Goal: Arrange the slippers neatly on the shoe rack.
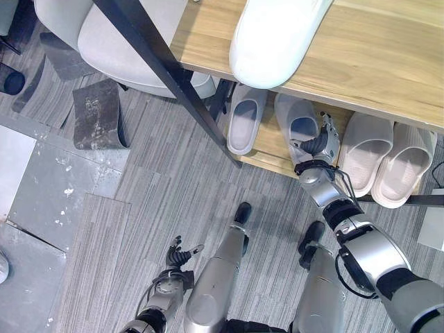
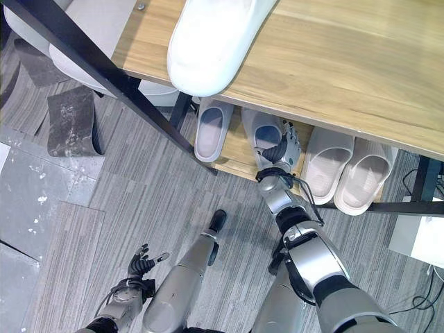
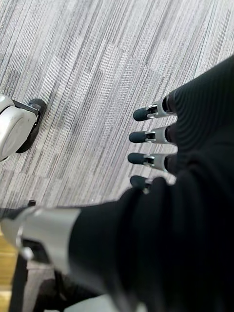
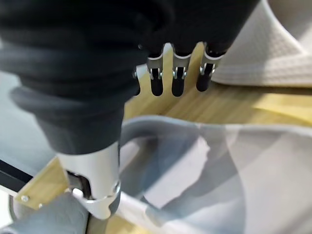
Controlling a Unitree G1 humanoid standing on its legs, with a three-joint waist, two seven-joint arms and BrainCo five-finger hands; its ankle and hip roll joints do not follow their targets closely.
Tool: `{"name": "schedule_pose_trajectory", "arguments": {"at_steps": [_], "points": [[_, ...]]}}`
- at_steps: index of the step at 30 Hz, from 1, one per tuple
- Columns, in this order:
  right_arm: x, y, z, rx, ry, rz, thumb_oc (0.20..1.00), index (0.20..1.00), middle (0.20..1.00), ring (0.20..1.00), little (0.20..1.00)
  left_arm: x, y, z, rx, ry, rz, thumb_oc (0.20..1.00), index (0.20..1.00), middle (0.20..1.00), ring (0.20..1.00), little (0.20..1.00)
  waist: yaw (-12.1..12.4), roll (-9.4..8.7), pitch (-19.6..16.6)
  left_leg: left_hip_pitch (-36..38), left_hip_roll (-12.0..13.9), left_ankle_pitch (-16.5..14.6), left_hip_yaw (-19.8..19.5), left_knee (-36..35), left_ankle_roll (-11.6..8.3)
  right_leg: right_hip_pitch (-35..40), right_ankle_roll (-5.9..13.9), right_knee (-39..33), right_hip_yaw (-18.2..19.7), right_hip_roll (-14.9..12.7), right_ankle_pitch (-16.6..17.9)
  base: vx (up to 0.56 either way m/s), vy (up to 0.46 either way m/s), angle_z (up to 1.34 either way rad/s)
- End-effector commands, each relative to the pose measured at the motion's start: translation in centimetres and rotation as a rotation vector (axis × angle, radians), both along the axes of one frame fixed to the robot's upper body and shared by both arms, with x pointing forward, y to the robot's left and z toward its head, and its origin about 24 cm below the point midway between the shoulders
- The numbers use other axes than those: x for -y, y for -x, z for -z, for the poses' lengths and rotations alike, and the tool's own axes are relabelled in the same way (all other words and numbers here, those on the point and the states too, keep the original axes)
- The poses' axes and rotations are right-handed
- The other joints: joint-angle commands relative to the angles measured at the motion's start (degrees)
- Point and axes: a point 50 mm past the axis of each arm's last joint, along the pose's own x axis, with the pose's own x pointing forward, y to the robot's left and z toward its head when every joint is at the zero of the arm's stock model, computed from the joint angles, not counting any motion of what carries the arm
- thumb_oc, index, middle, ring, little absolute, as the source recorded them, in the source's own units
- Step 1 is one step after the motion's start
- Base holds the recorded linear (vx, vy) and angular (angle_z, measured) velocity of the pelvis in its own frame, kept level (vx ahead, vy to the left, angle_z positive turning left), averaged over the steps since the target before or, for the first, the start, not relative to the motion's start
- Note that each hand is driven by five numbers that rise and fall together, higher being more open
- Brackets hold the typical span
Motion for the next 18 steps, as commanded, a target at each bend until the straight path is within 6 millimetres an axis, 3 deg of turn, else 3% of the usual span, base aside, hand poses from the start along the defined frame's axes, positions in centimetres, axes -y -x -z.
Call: {"name": "schedule_pose_trajectory", "arguments": {"at_steps": [1,4,6,7,9,10,11,12,13,14,15,16,18], "points": [[0.7,-0.1,-0.9,0.068,-0.084,0.018,1.000,1.000,1.000,1.000,1.000,3.8,1.0,0.9,-0.033,0.043,0.083,1.000,1.000,1.000,1.000,1.000,1.2,0.51,0.2,0.1,1.4,-4.2,0.9,1.0,0.40,1.3,1.35,1.5,1.4,-0.2,-4.0,0.00,0.000,0.00],[-1.0,0.2,0.3,0.043,-0.227,-0.029,1.000,1.000,1.000,1.000,1.000,4.0,0.7,0.7,-0.027,0.044,0.083,1.000,1.000,1.000,1.000,1.000,1.1,0.35,0.2,-0.1,1.4,-4.3,1.0,1.1,0.49,1.2,1.35,1.3,1.4,-0.2,-3.8,0.00,0.000,0.00],[-2.1,0.5,1.7,0.012,-0.426,-0.035,1.000,1.000,1.000,1.000,1.000,4.2,0.6,0.6,-0.026,0.043,0.096,1.000,1.000,1.000,1.000,1.000,1.2,0.45,0.2,-0.2,1.3,-4.4,1.1,1.3,0.60,1.2,1.32,1.3,1.4,-0.2,-3.8,0.00,0.000,0.00],[-2.1,0.5,1.7,0.012,-0.426,-0.035,1.000,1.000,1.000,1.000,1.000,4.2,0.6,0.6,-0.026,0.043,0.096,1.000,1.000,1.000,1.000,1.000,1.2,0.45,0.2,-0.2,1.3,-4.4,1.1,1.3,0.60,1.2,1.32,1.3,1.4,-0.2,-3.8,0.00,0.000,0.00],[-5.4,0.4,1.4,0.039,-0.854,-0.126,1.000,1.000,1.000,1.000,1.000,4.1,0.3,0.4,-0.020,0.033,0.120,1.000,1.000,1.000,1.000,1.000,2.6,1.06,0.2,-0.7,1.1,-4.4,1.0,1.7,0.75,1.0,1.27,1.2,1.3,-0.2,-3.8,0.00,0.000,0.00],[-5.9,0.2,0.8,0.060,-0.926,-0.141,1.000,1.000,1.000,1.000,1.000,4.0,0.3,0.4,-0.021,0.030,0.125,1.000,1.000,1.000,1.000,1.000,2.9,1.15,0.2,-0.7,1.1,-4.5,1.0,1.8,0.73,1.0,1.23,1.2,1.3,-0.2,-3.8,0.09,-0.009,0.00],[-6.1,-0.3,-1.1,0.105,-0.909,-0.183,1.000,1.000,1.000,1.000,1.000,3.8,0.6,0.5,-0.022,0.029,0.124,1.000,1.000,1.000,1.000,1.000,3.6,1.40,0.2,0.1,1.3,-6.2,1.1,2.2,0.78,1.6,1.62,1.9,1.6,0.0,-5.5,0.00,0.000,0.00],[-6.0,-0.5,-1.6,0.116,-0.907,-0.192,1.000,1.000,1.000,1.000,1.000,3.8,0.5,0.4,-0.015,0.030,0.129,1.000,1.000,1.000,1.000,1.000,3.8,1.48,0.2,-1.1,1.0,-4.5,1.0,1.9,0.74,0.7,1.20,1.3,1.2,-0.2,-3.9,0.09,-0.024,0.01],[-5.7,-0.8,-2.1,0.126,-0.907,-0.189,1.000,1.000,1.000,1.000,1.000,3.7,0.8,0.5,-0.022,0.026,0.129,1.000,1.000,1.000,1.000,1.000,4.2,1.63,0.2,0.0,1.2,-6.1,1.0,2.2,0.79,1.4,1.63,2.0,1.5,-0.1,-5.6,-0.08,0.031,0.00],[-5.6,-0.8,-2.3,0.131,-0.907,-0.190,1.000,1.000,1.000,1.000,1.000,3.7,0.7,0.4,-0.018,0.026,0.130,1.000,1.000,1.000,1.000,1.000,4.2,1.66,0.2,-1.1,0.9,-4.4,0.9,1.9,0.74,0.6,1.20,1.3,1.2,-0.3,-3.9,0.00,0.000,0.00],[-4.8,-1.5,-4.0,0.173,-0.909,-0.188,1.000,1.000,1.000,1.000,1.000,3.5,0.8,0.5,-0.019,0.024,0.135,1.000,1.000,1.000,1.000,1.000,4.8,1.88,0.2,-1.3,0.7,-4.4,0.7,2.0,0.76,0.6,1.25,1.4,1.1,-0.3,-4.0,0.01,-0.003,0.06],[-4.2,-1.7,-4.6,0.186,-0.904,-0.176,1.000,1.000,1.000,1.000,1.000,3.4,1.1,0.7,-0.030,0.022,0.135,1.000,1.000,1.000,1.000,1.000,5.1,1.91,0.2,-0.3,1.0,-6.1,0.7,2.2,0.83,1.4,1.67,2.0,1.4,-0.2,-5.6,0.10,-0.041,0.09],[-3.7,-2.0,-5.3,0.201,-0.893,-0.174,1.000,1.000,1.000,1.000,1.000,3.3,1.3,0.8,-0.035,0.019,0.139,1.000,1.000,1.000,1.000,1.000,5.6,2.01,0.2,-0.4,1.0,-6.2,0.7,2.4,0.80,1.4,1.68,2.1,1.4,-0.1,-5.8,0.06,-0.022,0.07]]}}
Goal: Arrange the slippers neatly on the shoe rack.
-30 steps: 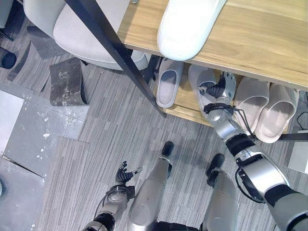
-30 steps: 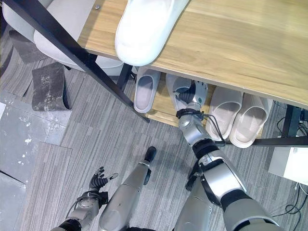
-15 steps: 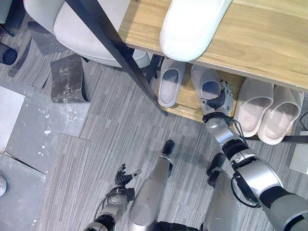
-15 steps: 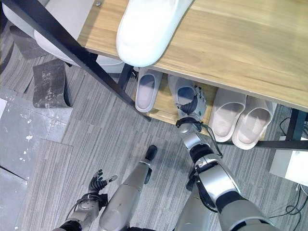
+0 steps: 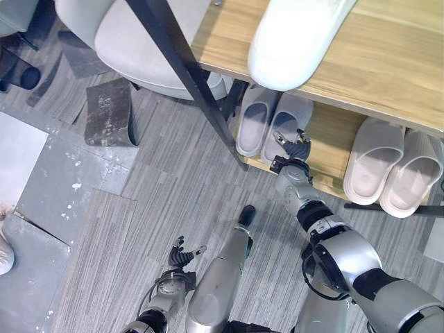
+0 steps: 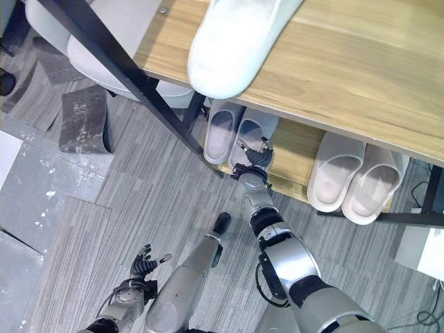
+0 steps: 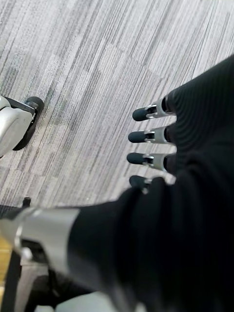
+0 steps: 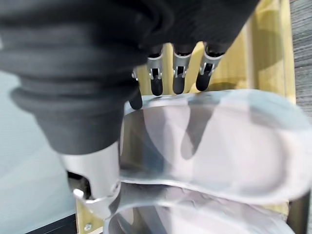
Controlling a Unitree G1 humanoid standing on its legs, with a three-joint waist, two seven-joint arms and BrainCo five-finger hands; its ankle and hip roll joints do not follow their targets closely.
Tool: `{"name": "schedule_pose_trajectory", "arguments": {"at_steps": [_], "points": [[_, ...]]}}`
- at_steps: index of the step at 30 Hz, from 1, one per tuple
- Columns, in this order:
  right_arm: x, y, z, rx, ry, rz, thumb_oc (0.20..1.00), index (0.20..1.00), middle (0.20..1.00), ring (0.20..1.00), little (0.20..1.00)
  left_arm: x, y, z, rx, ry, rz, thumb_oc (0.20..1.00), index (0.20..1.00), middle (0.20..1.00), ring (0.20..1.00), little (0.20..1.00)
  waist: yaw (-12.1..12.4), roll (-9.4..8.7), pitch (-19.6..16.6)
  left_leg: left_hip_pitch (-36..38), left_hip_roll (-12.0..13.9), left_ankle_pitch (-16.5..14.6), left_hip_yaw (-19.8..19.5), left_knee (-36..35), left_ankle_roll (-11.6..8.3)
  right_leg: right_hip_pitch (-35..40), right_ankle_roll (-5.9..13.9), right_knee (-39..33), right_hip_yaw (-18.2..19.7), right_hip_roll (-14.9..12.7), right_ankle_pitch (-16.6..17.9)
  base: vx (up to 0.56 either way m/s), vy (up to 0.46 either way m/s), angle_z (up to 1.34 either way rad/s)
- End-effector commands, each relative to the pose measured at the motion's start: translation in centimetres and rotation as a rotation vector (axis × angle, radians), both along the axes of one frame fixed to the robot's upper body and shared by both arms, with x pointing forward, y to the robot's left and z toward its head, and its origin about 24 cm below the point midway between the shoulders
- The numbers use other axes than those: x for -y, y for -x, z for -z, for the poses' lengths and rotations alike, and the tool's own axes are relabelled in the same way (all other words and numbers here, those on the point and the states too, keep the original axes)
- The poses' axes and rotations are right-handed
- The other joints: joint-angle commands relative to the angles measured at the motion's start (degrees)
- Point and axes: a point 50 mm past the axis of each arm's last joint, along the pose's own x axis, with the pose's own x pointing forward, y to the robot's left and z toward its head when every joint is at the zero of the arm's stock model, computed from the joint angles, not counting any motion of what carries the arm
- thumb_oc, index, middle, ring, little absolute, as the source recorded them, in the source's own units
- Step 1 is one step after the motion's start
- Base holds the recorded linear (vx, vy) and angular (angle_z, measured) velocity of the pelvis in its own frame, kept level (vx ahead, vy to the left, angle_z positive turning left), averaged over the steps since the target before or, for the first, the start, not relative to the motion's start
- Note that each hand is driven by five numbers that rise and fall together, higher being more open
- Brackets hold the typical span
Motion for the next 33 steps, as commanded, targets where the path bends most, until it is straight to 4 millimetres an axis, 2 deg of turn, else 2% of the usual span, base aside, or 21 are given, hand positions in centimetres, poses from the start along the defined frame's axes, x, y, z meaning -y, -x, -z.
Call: {"name": "schedule_pose_trajectory", "arguments": {"at_steps": [1,2,3,7,9,11,15,16,17,18,19,20,21,22,23,25,27,31,32,33], "points": [[0.6,-1.3,-5.5,0.189,0.002,-0.011,1.000,1.000,1.000,1.000,1.000,2.7,1.1,0.7,-0.028,0.029,0.108,1.000,1.000,1.000,1.000,1.000,2.0,0.70,2.8,1.6,1.2,-5.2,1.3,1.6,1.39,3.8,1.25,0.0,1.5,0.4,-5.1,0.00,0.000,0.00],[0.7,-1.3,-5.6,0.192,0.006,-0.010,1.000,1.000,1.000,1.000,1.000,2.7,1.1,0.8,-0.029,0.029,0.108,1.000,1.000,1.000,1.000,1.000,2.1,0.69,2.8,1.8,1.3,-5.2,1.3,1.4,1.37,3.9,1.29,0.0,1.5,0.4,-5.1,-0.06,0.048,-0.02],[1.4,-1.4,-5.9,0.196,0.026,0.000,1.000,1.000,1.000,1.000,1.000,2.8,0.9,0.7,-0.024,0.031,0.111,1.000,1.000,1.000,1.000,1.000,1.9,0.60,2.8,1.2,1.0,-3.2,1.3,0.7,1.28,3.6,0.88,-1.1,1.2,0.2,-3.2,-0.05,0.045,-0.01],[1.9,-1.4,-5.4,0.181,0.038,0.010,1.000,1.000,1.000,1.000,1.000,2.8,0.9,0.7,-0.023,0.032,0.107,1.000,1.000,1.000,1.000,1.000,1.7,0.22,2.8,2.6,1.2,-3.0,1.3,-0.3,1.23,4.8,0.96,-2.1,1.1,0.5,-2.7,0.00,0.010,0.00],[2.0,-1.1,-4.0,0.135,0.085,0.009,1.000,1.000,1.000,1.000,1.000,2.7,0.9,0.8,-0.032,0.029,0.099,1.000,1.000,1.000,1.000,1.000,0.6,-0.79,2.8,5.4,1.8,-2.8,2.0,-2.1,1.09,7.1,1.07,-4.1,1.1,0.9,-1.8,0.05,-0.005,-0.02],[1.8,-1.0,-3.8,0.136,0.102,-0.002,1.000,1.000,1.000,1.000,1.000,2.7,0.8,0.7,-0.032,0.030,0.094,1.000,1.000,1.000,1.000,1.000,0.3,-1.07,2.8,6.0,2.0,-2.7,2.1,-2.6,1.06,7.7,1.10,-4.8,1.1,1.0,-1.5,0.03,-0.009,-0.04],[1.8,0.5,-0.2,0.072,0.239,-0.055,1.000,1.000,1.000,1.000,1.000,2.5,0.8,0.7,-0.032,0.041,0.068,1.000,1.000,1.000,1.000,1.000,-1.6,-2.49,2.2,11.2,3.2,-0.9,2.8,-8.1,0.54,12.9,1.39,-10.5,0.2,2.1,0.9,0.07,-0.024,-0.12],[1.7,1.5,1.9,0.032,0.323,-0.096,1.000,1.000,1.000,1.000,1.000,2.3,1.2,1.0,-0.048,0.040,0.058,1.000,1.000,1.000,1.000,1.000,-2.2,-3.10,0.9,13.3,3.9,0.1,3.2,-11.0,0.19,15.0,1.62,-13.5,-0.4,2.9,2.1,0.09,-0.024,-0.19],[1.7,1.5,1.9,0.031,0.323,-0.096,1.000,1.000,1.000,1.000,1.000,2.3,1.2,1.0,-0.048,0.040,0.058,1.000,1.000,1.000,1.000,1.000,-2.3,-3.07,0.9,13.4,3.9,0.2,3.2,-11.1,0.18,15.1,1.61,-13.6,-0.5,2.9,2.1,0.15,-0.040,-0.21],[1.3,2.5,3.5,0.007,0.382,-0.153,1.000,1.000,1.000,1.000,1.000,1.9,1.9,1.4,-0.071,0.042,0.036,1.000,1.000,1.000,1.000,1.000,-2.9,-3.74,-0.9,15.6,4.8,1.1,3.8,-13.9,0.00,17.4,1.84,-16.5,-0.9,3.6,3.1,0.08,-0.021,-0.18],[1.3,2.5,3.6,0.006,0.382,-0.153,1.000,1.000,1.000,1.000,1.000,1.9,1.9,1.4,-0.072,0.042,0.036,1.000,1.000,1.000,1.000,1.000,-2.9,-3.72,-0.9,15.7,4.8,1.1,3.8,-13.9,-0.01,17.5,1.84,-16.6,-1.0,3.7,3.1,0.12,-0.035,-0.23],[1.1,3.0,4.4,-0.005,0.420,-0.186,1.000,1.000,1.000,1.000,1.000,1.8,2.3,1.6,-0.085,0.043,0.027,1.000,1.000,1.000,1.000,1.000,-3.2,-4.17,-1.8,16.7,5.2,1.5,4.1,-15.2,-0.03,18.5,1.98,-18.0,-1.0,4.1,3.6,0.11,-0.056,-0.24],[0.6,4.6,7.0,-0.064,0.460,-0.267,1.000,1.000,1.000,1.000,1.000,1.5,2.9,2.0,-0.115,0.042,0.011,1.000,1.000,1.000,1.000,1.000,-3.9,-5.01,-3.8,18.6,6.0,2.5,4.6,-17.8,-0.14,20.4,2.39,-20.8,-1.4,4.8,4.5,0.16,-0.073,-0.21],[0.2,5.5,8.3,-0.086,0.465,-0.323,1.000,1.000,1.000,1.000,1.000,1.3,3.1,2.2,-0.129,0.043,0.006,1.000,1.000,1.000,1.000,1.000,-4.2,-5.31,-4.7,19.6,6.2,2.8,4.8,-18.9,-0.18,21.3,2.45,-21.9,-1.6,5.1,4.8,0.12,-0.059,-0.18],[0.2,5.6,8.3,-0.087,0.465,-0.324,1.000,1.000,1.000,1.000,1.000,1.4,3.1,2.2,-0.130,0.043,0.005,1.000,1.000,1.000,1.000,1.000,-4.3,-5.29,-4.7,19.8,6.3,2.9,4.8,-19.0,-0.19,21.5,2.44,-22.0,-1.6,5.2,4.8,0.08,-0.053,-0.17],[-0.2,7.9,10.9,-0.133,0.427,-0.440,1.000,1.000,1.000,1.000,1.000,0.7,3.7,2.6,-0.164,0.043,-0.008,1.000,1.000,1.000,1.000,1.000,-5.0,-5.93,-6.5,22.1,7.0,3.6,5.2,-21.6,-0.51,23.3,2.59,-24.2,-2.0,5.9,5.5,0.09,-0.081,-0.19],[0.5,9.9,13.1,-0.191,0.374,-0.514,1.000,1.000,1.000,1.000,1.000,0.0,3.8,2.7,-0.173,0.041,-0.009,1.000,1.000,1.000,1.000,1.000,-5.5,-6.23,-8.3,24.2,7.6,4.4,5.5,-23.7,-1.00,25.1,2.77,-26.2,-2.7,6.6,6.0,0.11,-0.099,-0.17],[1.7,13.5,16.1,-0.290,0.345,-0.620,1.000,1.000,1.000,1.000,1.000,-0.7,3.5,2.3,-0.151,0.022,0.039,1.000,1.000,1.000,1.000,1.000,-6.2,-6.61,-11.5,27.5,9.0,5.5,5.9,-27.4,-1.78,28.3,3.00,-29.6,-3.4,7.9,6.5,0.09,-0.107,-0.08],[2.5,15.3,17.6,-0.352,0.369,-0.678,1.000,1.000,1.000,1.000,1.000,-0.6,2.9,1.8,-0.122,0.008,0.098,1.000,1.000,1.000,1.000,1.000,-6.9,-6.59,-13.1,29.2,9.6,5.7,6.4,-28.9,-1.98,29.6,3.12,-30.9,-3.5,8.3,6.7,0.09,-0.080,-0.10],[2.5,15.4,17.6,-0.353,0.369,-0.678,1.000,1.000,1.000,1.000,1.000,-0.6,2.9,1.8,-0.123,0.008,0.099,1.000,1.000,1.000,1.000,1.000,-6.9,-6.56,-13.1,29.3,9.7,5.7,6.4,-29.0,-1.99,29.7,3.12,-30.9,-3.5,8.3,6.7,0.08,-0.073,-0.08]]}}
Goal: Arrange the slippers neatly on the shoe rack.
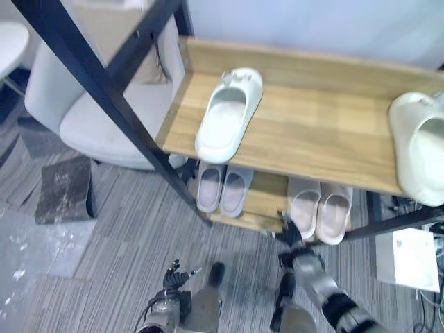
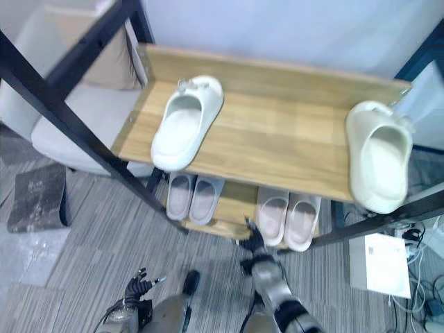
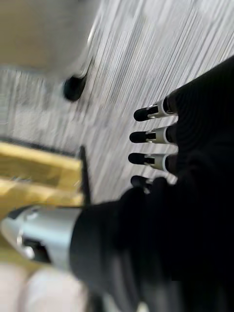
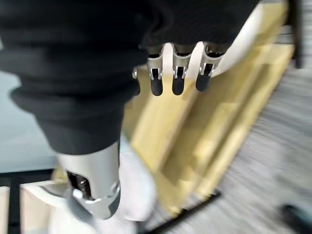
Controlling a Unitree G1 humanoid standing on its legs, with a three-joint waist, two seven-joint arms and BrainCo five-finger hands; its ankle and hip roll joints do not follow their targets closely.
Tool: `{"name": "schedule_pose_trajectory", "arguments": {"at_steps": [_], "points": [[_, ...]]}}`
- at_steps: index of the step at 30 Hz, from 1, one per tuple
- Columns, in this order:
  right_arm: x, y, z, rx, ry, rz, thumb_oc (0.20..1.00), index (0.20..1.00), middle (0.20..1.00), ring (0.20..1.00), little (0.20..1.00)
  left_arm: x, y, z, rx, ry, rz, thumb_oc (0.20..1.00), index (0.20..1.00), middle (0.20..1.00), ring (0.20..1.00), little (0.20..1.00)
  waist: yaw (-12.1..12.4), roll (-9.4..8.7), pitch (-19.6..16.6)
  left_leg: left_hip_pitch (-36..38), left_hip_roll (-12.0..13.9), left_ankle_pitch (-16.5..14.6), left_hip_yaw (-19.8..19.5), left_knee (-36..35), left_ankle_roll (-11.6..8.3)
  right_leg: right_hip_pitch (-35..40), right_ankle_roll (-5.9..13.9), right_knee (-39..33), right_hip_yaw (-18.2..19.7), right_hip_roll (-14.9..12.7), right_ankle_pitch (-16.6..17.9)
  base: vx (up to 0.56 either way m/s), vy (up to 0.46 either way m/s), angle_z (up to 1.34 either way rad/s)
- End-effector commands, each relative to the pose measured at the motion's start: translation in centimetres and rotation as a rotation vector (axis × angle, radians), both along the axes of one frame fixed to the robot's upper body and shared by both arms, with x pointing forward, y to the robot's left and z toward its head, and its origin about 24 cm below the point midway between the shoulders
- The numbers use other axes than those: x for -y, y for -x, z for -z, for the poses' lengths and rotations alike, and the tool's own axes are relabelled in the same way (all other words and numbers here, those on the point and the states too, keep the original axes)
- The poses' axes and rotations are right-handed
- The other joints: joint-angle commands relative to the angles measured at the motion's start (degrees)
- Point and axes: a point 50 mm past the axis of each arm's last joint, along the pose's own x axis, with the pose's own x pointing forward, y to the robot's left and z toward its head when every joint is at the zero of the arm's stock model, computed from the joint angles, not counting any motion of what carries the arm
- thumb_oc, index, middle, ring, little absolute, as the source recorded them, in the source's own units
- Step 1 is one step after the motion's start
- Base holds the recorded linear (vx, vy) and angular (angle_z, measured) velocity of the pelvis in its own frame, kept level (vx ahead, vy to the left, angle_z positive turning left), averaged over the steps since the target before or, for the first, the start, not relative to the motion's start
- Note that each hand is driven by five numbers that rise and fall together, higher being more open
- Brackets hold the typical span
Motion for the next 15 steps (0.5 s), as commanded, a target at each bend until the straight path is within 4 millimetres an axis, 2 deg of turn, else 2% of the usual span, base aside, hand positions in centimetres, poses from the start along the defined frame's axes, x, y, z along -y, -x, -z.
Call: {"name": "schedule_pose_trajectory", "arguments": {"at_steps": [1,5,8,10,11,12,13,14,15], "points": [[-0.2,-1.9,-2.1,0.104,-0.010,-0.142,1.000,1.000,1.000,1.000,1.000,0.9,-1.6,-0.8,0.052,-0.038,0.166,1.000,1.000,1.000,1.000,1.000,-0.1,1.18,0.5,0.7,1.7,0.6,1.4,-3.3,-1.33,1.3,2.74,0.9,-2.1,-0.6,-4.4,0.05,-0.032,-0.08],[3.0,2.2,1.0,-0.069,0.136,-0.175,1.000,1.000,1.000,1.000,1.000,2.0,-2.2,-1.3,0.081,-0.026,0.283,1.000,1.000,1.000,1.000,1.000,-1.6,1.50,-1.5,2.5,2.2,0.8,2.1,-4.8,-1.56,2.6,2.75,-0.1,-1.8,0.1,-4.8,0.06,-0.049,-0.04],[5.3,4.8,2.8,-0.198,0.173,-0.078,1.000,1.000,1.000,1.000,1.000,3.5,-3.5,-2.1,0.123,-0.016,0.380,1.000,1.000,1.000,1.000,1.000,-3.1,1.63,-2.4,3.7,2.5,0.5,3.0,-5.2,-1.55,3.0,2.79,-0.3,-1.0,0.5,-5.1,0.04,-0.036,-0.03],[6.2,5.4,3.1,-0.222,0.185,-0.040,1.000,1.000,1.000,1.000,1.000,4.9,-4.1,-2.7,0.156,-0.011,0.469,1.000,1.000,1.000,1.000,1.000,-4.0,1.73,-2.8,4.1,2.7,0.2,3.6,-5.2,-1.44,2.8,2.82,-0.3,-0.3,0.7,-5.1,0.03,-0.027,-0.21],[6.2,5.4,3.1,-0.222,0.185,-0.040,1.000,1.000,1.000,1.000,1.000,4.9,-4.1,-2.7,0.156,-0.011,0.469,1.000,1.000,1.000,1.000,1.000,-4.0,1.73,-2.8,4.1,2.7,0.2,3.6,-5.2,-1.44,2.8,2.81,-0.3,-0.3,0.7,-5.1,0.05,-0.024,-0.23],[7.2,5.7,3.0,-0.222,0.131,0.057,1.000,1.000,1.000,1.000,1.000,7.2,-5.8,-4.4,0.244,-0.039,0.655,1.000,1.000,1.000,1.000,1.000,-5.6,1.96,-3.1,4.6,2.8,-0.2,4.6,-5.2,-1.12,2.3,2.90,-0.3,1.1,1.2,-5.2,0.04,-0.013,-0.22],[7.2,5.7,3.0,-0.222,0.131,0.058,1.000,1.000,1.000,1.000,1.000,7.2,-5.8,-4.4,0.244,-0.039,0.656,1.000,1.000,1.000,1.000,1.000,-5.5,1.96,-3.1,4.7,2.9,-0.3,4.7,-5.2,-1.12,2.3,2.89,-0.3,1.2,1.2,-5.2,0.06,-0.025,-0.31],[7.9,5.6,2.7,-0.211,0.116,0.099,1.000,1.000,1.000,1.000,1.000,9.1,-6.9,-5.9,0.317,-0.074,0.820,1.000,1.000,1.000,1.000,1.000,-6.6,2.08,-3.3,5.1,2.9,-0.7,5.1,-5.2,-0.92,2.2,2.87,-0.3,2.1,1.4,-5.3,0.03,-0.012,-0.39],[7.9,5.7,2.7,-0.211,0.115,0.100,1.000,1.000,1.000,1.000,1.000,9.1,-6.9,-5.9,0.317,-0.074,0.821,1.000,1.000,1.000,1.000,1.000,-6.4,2.09,-3.2,5.2,3.0,-0.7,5.1,-5.2,-0.93,2.2,2.86,-0.3,2.1,1.4,-5.3,0.04,-0.013,-0.42]]}}
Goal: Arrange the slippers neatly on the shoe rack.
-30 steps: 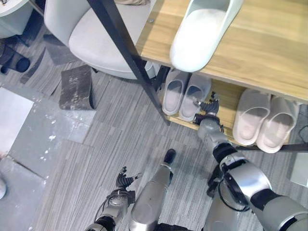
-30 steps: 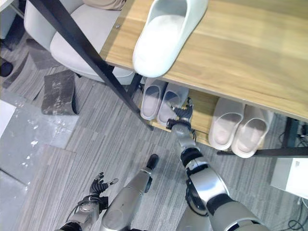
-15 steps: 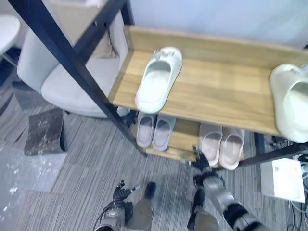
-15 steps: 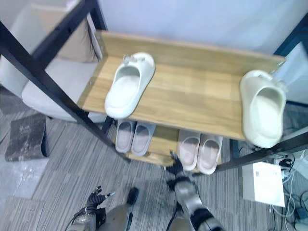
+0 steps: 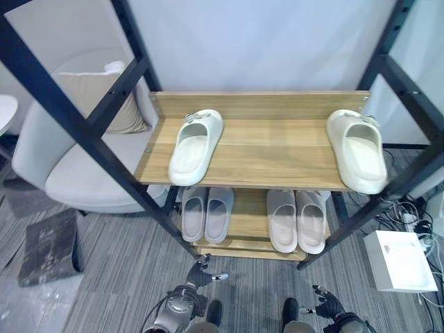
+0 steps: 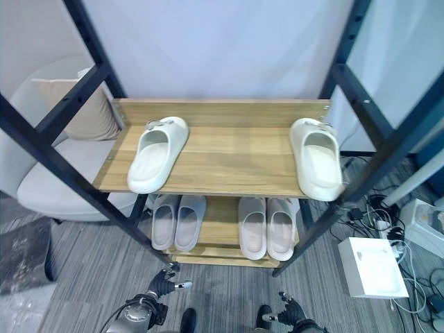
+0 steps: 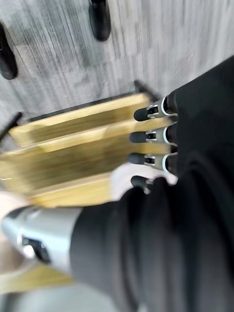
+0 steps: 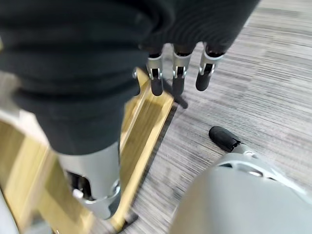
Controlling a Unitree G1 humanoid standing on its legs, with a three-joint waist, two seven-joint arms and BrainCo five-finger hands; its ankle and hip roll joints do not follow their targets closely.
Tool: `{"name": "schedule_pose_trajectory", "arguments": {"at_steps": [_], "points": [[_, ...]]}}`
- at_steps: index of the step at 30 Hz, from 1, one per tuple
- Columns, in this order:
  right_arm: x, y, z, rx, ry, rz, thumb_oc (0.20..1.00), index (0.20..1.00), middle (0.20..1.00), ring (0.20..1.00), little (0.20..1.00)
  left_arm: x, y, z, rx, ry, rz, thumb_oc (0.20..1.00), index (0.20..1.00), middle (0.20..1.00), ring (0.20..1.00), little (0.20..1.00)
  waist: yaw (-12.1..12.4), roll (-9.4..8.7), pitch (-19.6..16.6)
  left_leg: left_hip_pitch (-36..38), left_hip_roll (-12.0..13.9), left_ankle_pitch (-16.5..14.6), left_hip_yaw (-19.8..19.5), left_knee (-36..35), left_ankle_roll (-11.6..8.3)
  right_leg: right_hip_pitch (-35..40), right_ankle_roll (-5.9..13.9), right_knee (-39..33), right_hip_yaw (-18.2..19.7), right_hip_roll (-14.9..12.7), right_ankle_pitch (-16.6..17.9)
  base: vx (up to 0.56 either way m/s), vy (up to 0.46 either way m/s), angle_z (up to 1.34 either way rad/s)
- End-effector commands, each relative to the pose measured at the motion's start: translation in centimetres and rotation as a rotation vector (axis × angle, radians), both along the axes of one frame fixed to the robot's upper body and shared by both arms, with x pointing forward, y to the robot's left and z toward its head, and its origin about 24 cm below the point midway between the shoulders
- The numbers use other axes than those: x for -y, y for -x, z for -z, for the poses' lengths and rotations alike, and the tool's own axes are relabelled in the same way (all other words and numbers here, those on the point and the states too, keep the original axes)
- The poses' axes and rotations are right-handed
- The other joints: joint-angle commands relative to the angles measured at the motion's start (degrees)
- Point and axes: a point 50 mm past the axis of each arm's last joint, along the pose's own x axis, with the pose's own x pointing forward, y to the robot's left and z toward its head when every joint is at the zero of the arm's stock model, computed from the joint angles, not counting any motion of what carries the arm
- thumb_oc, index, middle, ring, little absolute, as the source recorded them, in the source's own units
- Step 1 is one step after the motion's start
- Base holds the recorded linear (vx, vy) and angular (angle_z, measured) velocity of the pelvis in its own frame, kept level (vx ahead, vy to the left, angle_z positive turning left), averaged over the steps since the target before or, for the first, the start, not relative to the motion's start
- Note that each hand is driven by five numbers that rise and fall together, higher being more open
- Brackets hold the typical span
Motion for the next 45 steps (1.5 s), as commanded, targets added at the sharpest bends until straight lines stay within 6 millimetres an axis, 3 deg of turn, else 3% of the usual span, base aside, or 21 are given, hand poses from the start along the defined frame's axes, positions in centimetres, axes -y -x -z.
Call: {"name": "schedule_pose_trajectory", "arguments": {"at_steps": [1,5,6,7,8,9,10,13,15,16,17,21,22,28,29,31,33,34,35,45], "points": [[0.3,-3.2,-1.7,0.139,-0.038,0.032,1.000,1.000,1.000,1.000,1.000,2.8,-4.1,-3.7,0.202,-0.026,0.223,1.000,1.000,1.000,1.000,1.000,-0.5,-0.29,1.9,0.8,0.8,-1.8,1.7,0.0,-0.77,2.8,3.53,0.1,-1.0,-0.2,-4.2,0.03,-0.004,-0.30],[0.9,-4.3,-2.7,0.186,-0.048,0.018,1.000,1.000,1.000,1.000,1.000,7.1,-5.6,-7.8,0.396,-0.061,0.564,1.000,1.000,1.000,1.000,1.000,-1.8,0.22,1.4,1.2,0.9,-2.1,2.5,-0.1,-0.86,2.7,3.67,0.1,-0.1,0.0,-4.5,0.02,-0.005,-0.14],[0.8,-4.0,-2.7,0.188,-0.057,-0.005,1.000,1.000,1.000,1.000,1.000,8.1,-6.1,-9.3,0.457,-0.054,0.634,1.000,1.000,1.000,1.000,1.000,-2.1,0.36,1.4,1.3,1.0,-2.3,2.8,-0.1,-0.91,2.7,3.75,0.1,0.1,0.1,-4.5,0.00,0.000,0.00],[1.0,-3.9,-2.9,0.184,-0.054,-0.030,1.000,1.000,1.000,1.000,1.000,9.7,-6.5,-12.2,0.564,-0.016,0.735,1.000,1.000,1.000,1.000,1.000,-2.6,0.64,1.0,1.5,1.0,-2.4,3.0,-0.1,-0.91,2.7,3.84,0.1,0.3,0.0,-4.6,0.03,-0.001,-0.07],[1.0,-4.0,-2.9,0.186,-0.055,-0.030,1.000,1.000,1.000,1.000,1.000,9.7,-6.6,-12.3,0.564,-0.017,0.735,1.000,1.000,1.000,1.000,1.000,-2.6,0.63,1.0,1.5,1.0,-2.4,3.0,-0.1,-0.92,2.7,3.84,0.1,0.3,0.0,-4.6,0.02,-0.003,-0.11],[1.3,-3.7,-3.1,0.187,-0.054,-0.044,1.000,1.000,1.000,1.000,1.000,9.5,-6.8,-13.7,0.629,0.022,0.743,1.000,1.000,1.000,1.000,1.000,-3.1,0.65,0.9,1.6,0.9,-2.5,3.0,-0.1,-1.02,2.8,3.87,0.1,0.4,0.0,-4.7,0.00,-0.002,-0.12],[1.7,-3.8,-3.7,0.202,-0.040,-0.099,1.000,1.000,1.000,1.000,1.000,10.5,-5.6,-14.4,0.664,0.045,0.861,1.000,1.000,1.000,1.000,1.000,-3.2,0.75,0.6,1.5,0.8,-2.1,2.8,-0.1,-1.01,2.9,3.79,0.1,0.2,-0.2,-4.4,0.03,-0.006,-0.09],[1.4,-3.6,-3.7,0.197,-0.051,-0.138,1.000,1.000,1.000,1.000,1.000,11.2,-4.4,-15.4,0.690,0.088,0.970,1.000,1.000,1.000,1.000,1.000,-3.2,1.00,0.3,1.7,0.8,-2.2,2.8,-0.1,-1.05,3.2,3.81,0.1,0.1,-0.2,-4.4,0.00,0.000,0.00],[1.0,-3.4,-3.7,0.192,-0.062,-0.166,1.000,1.000,1.000,1.000,1.000,11.6,-3.5,-17.1,0.725,0.174,1.020,1.000,1.000,1.000,1.000,1.000,-3.4,1.20,0.1,1.8,0.8,-2.3,3.0,-0.1,-1.13,3.3,3.89,0.1,0.1,-0.1,-4.4,0.02,-0.006,0.00],[1.0,-3.1,-3.5,0.176,-0.065,-0.174,1.000,1.000,1.000,1.000,1.000,11.6,-3.4,-17.5,0.728,0.202,1.022,1.000,1.000,1.000,1.000,1.000,-3.4,1.22,-0.2,2.1,0.9,-2.8,3.0,-0.1,-1.17,3.5,3.96,0.1,0.1,0.0,-4.9,0.00,0.000,0.00],[0.9,-2.7,-3.4,0.163,-0.064,-0.194,1.000,1.000,1.000,1.000,1.000,11.7,-3.5,-19.4,0.783,0.277,1.003,1.000,1.000,1.000,1.000,1.000,-3.5,1.07,-0.2,2.0,0.7,-2.4,3.0,-0.1,-1.11,3.5,3.85,0.1,0.1,-0.1,-4.4,0.04,-0.017,0.01],[0.7,-2.4,-3.3,0.154,-0.068,-0.202,1.000,1.000,1.000,1.000,1.000,11.3,-4.0,-20.6,0.820,0.321,0.946,1.000,1.000,1.000,1.000,1.000,-3.6,1.02,-0.4,2.4,0.9,-2.9,3.1,-0.1,-1.17,3.9,3.86,0.1,0.1,0.1,-5.0,0.01,-0.003,0.00],[0.7,-2.0,-2.9,0.136,-0.063,-0.186,1.000,1.000,1.000,1.000,1.000,10.5,-4.8,-22.6,0.927,0.359,0.827,1.000,1.000,1.000,1.000,1.000,-3.1,0.81,-0.7,2.4,0.9,-2.9,2.9,-0.1,-1.22,4.1,3.81,0.1,-0.1,0.2,-5.0,0.00,0.000,0.00],[0.0,-2.0,-2.3,0.133,-0.065,-0.139,1.000,1.000,1.000,1.000,1.000,8.0,-6.5,-24.8,1.115,0.291,0.601,1.000,1.000,1.000,1.000,1.000,-2.1,0.61,-0.9,2.6,1.0,-2.8,2.5,-0.1,-1.33,4.5,3.71,0.1,-0.5,0.3,-5.1,0.00,0.000,0.00],[1.1,-2.5,-3.3,0.185,-0.056,-0.097,1.000,1.000,1.000,1.000,1.000,3.1,-5.0,-37.3,1.558,0.425,0.509,1.000,1.000,1.000,1.000,1.000,-1.1,1.22,-1.5,2.4,0.7,-2.1,2.4,-0.1,-1.38,4.7,3.98,0.1,-0.9,-0.1,-4.5,0.03,-0.004,0.01],[0.1,-2.2,-2.1,0.136,-0.055,-0.082,1.000,1.000,1.000,1.000,1.000,2.1,-5.6,-37.9,1.634,0.363,0.353,1.000,1.000,1.000,1.000,1.000,-0.3,1.08,-1.7,2.6,0.8,-2.6,1.7,-0.1,-1.46,5.0,3.80,0.1,-1.1,0.2,-5.1,0.04,-0.024,-0.14],[0.0,-2.8,-2.3,0.148,-0.061,-0.085,1.000,1.000,1.000,1.000,1.000,1.4,-7.0,-38.9,1.715,0.191,0.272,1.000,1.000,1.000,1.000,1.000,-0.3,1.15,-1.6,2.8,0.8,-2.8,1.8,-0.1,-1.56,5.1,3.69,0.1,-1.0,0.3,-5.3,0.01,-0.009,0.29],[0.0,-2.8,-2.4,0.149,-0.061,-0.084,1.000,1.000,1.000,1.000,1.000,1.5,-7.0,-39.0,1.717,0.190,0.271,1.000,1.000,1.000,1.000,1.000,-0.3,1.16,-1.5,2.8,0.8,-2.8,1.8,-0.1,-1.56,5.1,3.69,0.1,-1.0,0.3,-5.3,0.01,0.000,0.28],[0.2,-3.2,-2.6,0.167,-0.061,-0.071,1.000,1.000,1.000,1.000,1.000,-0.3,-7.9,-39.8,1.797,-0.048,0.174,1.000,1.000,1.000,1.000,1.000,-0.1,1.33,-1.4,2.9,0.8,-2.9,1.6,-0.1,-1.58,5.2,3.61,0.1,-1.0,0.3,-5.4,0.01,-0.005,0.03],[0.3,-3.7,-3.0,0.193,-0.064,-0.065,1.000,1.000,1.000,1.000,1.000,-5.9,-9.9,-40.9,1.830,-0.824,0.071,1.000,1.000,1.000,1.000,1.000,0.1,1.76,-0.9,3.1,0.8,-3.2,1.6,-0.1,-1.48,5.2,3.64,0.1,-0.7,0.7,-5.6,0.01,-0.002,-0.04]]}}
